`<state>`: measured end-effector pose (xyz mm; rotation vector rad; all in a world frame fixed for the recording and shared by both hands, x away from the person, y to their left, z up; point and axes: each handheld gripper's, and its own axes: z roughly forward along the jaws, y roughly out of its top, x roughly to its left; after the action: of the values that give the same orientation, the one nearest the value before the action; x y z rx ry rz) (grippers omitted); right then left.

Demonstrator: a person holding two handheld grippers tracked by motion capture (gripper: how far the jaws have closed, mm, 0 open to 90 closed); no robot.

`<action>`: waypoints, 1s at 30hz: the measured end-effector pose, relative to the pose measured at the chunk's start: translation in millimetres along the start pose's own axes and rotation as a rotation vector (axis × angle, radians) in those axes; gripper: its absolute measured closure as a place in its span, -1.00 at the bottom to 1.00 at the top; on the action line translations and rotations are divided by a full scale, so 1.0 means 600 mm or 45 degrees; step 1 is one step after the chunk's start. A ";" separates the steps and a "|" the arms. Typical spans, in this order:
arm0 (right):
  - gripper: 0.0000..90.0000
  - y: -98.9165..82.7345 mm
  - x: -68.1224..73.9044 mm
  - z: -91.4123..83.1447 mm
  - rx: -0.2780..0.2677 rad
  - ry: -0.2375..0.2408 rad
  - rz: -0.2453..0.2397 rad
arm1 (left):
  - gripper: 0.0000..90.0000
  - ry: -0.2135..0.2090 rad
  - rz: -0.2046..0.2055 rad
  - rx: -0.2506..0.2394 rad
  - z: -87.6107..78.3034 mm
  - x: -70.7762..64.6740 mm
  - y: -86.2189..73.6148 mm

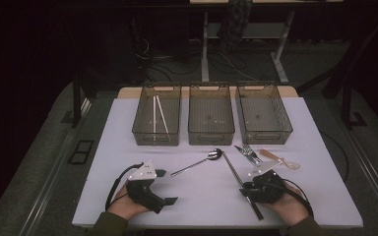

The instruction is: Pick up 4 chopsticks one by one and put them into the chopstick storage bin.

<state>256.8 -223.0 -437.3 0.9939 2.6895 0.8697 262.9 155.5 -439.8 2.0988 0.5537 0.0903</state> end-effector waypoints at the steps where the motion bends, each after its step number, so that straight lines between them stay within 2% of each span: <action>1: 0.54 0.000 0.000 0.000 0.001 -0.001 -0.003 | -1.00 0.000 0.000 0.000 0.000 0.000 0.000; 8: 0.55 0.001 -0.003 -0.001 0.010 0.005 -0.021 | -1.00 0.001 0.001 0.001 -0.001 0.000 0.000; 11: 0.56 0.000 -0.006 -0.002 0.017 -0.010 -0.024 | -1.00 0.002 0.001 0.000 -0.001 0.000 0.000; 30: 0.69 -0.012 -0.051 -0.016 0.041 -0.084 -0.011 | -1.00 0.008 0.004 0.001 -0.001 0.004 -0.001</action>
<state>273.4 -250.9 -435.4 0.9983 2.6589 0.7799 264.4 157.2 -440.3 2.1008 0.5539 0.0983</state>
